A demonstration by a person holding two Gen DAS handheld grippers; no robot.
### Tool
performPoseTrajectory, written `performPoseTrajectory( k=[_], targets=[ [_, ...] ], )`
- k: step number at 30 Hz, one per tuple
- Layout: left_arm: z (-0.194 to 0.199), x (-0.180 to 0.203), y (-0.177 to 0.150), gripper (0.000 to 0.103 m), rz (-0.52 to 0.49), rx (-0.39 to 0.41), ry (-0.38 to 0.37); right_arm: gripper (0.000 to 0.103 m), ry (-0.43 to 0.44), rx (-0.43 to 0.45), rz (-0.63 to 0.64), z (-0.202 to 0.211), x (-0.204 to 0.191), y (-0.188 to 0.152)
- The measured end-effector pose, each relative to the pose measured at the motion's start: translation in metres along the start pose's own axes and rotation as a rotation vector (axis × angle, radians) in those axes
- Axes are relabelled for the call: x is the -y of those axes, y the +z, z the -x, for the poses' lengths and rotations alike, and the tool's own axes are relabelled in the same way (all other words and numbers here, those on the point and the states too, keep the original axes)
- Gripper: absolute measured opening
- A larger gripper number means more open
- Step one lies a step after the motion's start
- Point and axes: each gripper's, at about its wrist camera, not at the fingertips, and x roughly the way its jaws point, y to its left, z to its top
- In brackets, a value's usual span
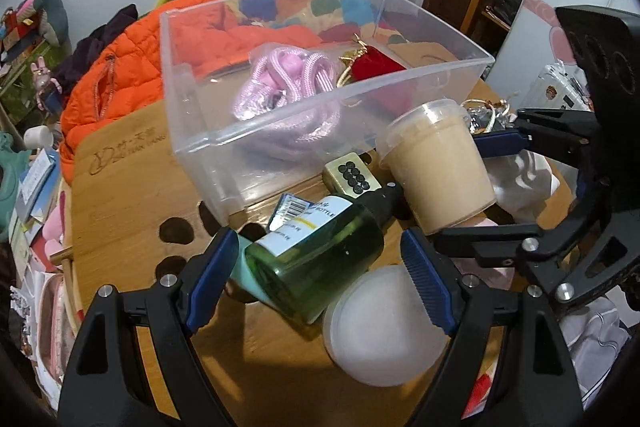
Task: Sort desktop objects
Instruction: 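Grasp the cream jar with the right gripper while the left gripper grasps the green bottle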
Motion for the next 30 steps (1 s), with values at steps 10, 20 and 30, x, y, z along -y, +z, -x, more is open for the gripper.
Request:
performPoseTrajectory(
  k=[10,20,30],
  targets=[
    [0.000,-0.007,-0.003,0.067,-0.004,0.039,-0.023,0.064,0.030,-0.010,-0.027,-0.010,0.010,0.003],
    [0.010,-0.006,-0.002,0.064,-0.001,0.083,-0.010,0.058,0.034,0.017,-0.042,-0.004,0.011,0.001],
    [0.029,-0.006,-0.003,0.064,0.015,0.126,0.000,0.054,0.031,0.053,-0.050,0.015,0.011,0.000]
  ],
)
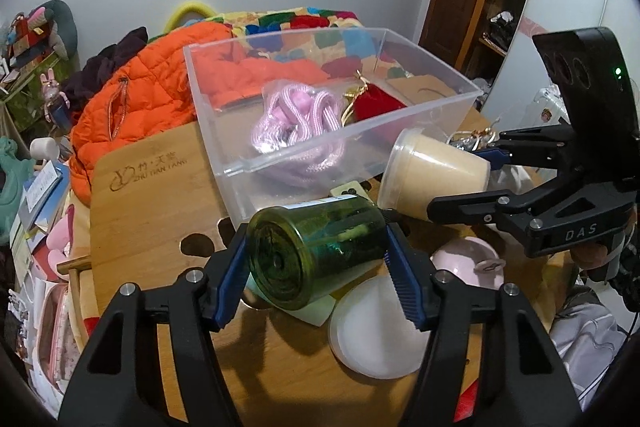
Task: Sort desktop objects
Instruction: 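Grasp the cream jar with the right gripper while the left gripper grasps the green bottle, then carry the cream jar into the clear box with the right gripper while the left drops the green bottle in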
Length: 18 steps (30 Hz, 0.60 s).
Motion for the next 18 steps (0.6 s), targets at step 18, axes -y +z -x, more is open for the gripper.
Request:
performPoseTrajectory(
  k=[18],
  targets=[
    [0.032,0.009,0.012,0.064,-0.002,0.080,0.007,0.054,-0.022,0.057,-0.001,0.032,0.004,-0.002]
  ],
)
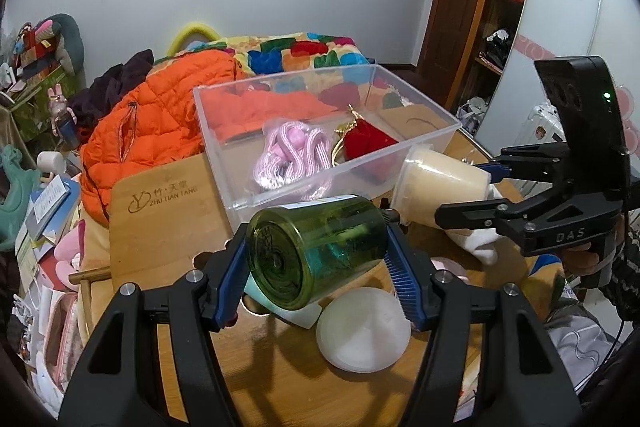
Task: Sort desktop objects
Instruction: 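Carry the cream jar into the clear box with the right gripper while the left drops the green bottle in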
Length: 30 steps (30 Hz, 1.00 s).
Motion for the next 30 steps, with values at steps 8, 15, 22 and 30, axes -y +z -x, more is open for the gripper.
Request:
performPoseTrajectory(
  k=[8,15,22,30],
  targets=[
    [0.009,0.007,0.006,0.064,0.000,0.032,-0.010,0.054,-0.006,0.046,0.025,0.023,-0.006,-0.002],
    [0.013,0.012,0.013,0.064,0.002,0.054,-0.017,0.054,-0.038,0.098,0.045,0.039,-0.004,0.003],
    [0.009,0.011,0.026,0.064,0.012,0.079,-0.021,0.054,-0.062,0.114,0.027,0.039,0.007,0.014],
    [-0.004,0.005,0.049,0.064,0.029,0.121,-0.033,0.054,-0.076,0.136,0.006,0.032,0.019,0.031]
  ],
)
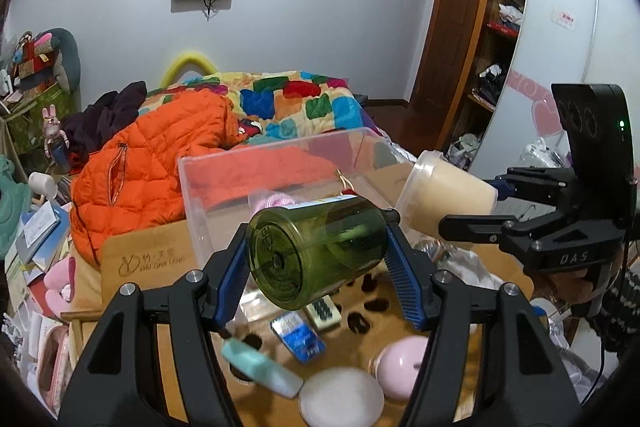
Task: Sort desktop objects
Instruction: 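Carry the cream jar into the clear box with the right gripper while the left drops the green bottle in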
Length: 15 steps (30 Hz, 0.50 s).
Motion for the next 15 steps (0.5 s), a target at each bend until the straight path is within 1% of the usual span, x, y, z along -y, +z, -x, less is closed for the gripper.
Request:
performPoseTrajectory(
  k=[6,11,15],
  targets=[
    [-0.023,-0.016,0.005,0.064,0.031,-0.027,0.009,0.054,-0.014,-0.005,-0.018,-0.016,0.012,0.010],
    [-0.040,-0.023,0.005,0.064,0.033,-0.060,0.021,0.054,-0.012,-0.024,-0.031,-0.033,0.020,0.016],
    [-0.056,-0.027,0.006,0.064,0.032,-0.089,0.023,0.054,-0.022,-0.031,-0.014,-0.044,0.019,0.023]
  ],
)
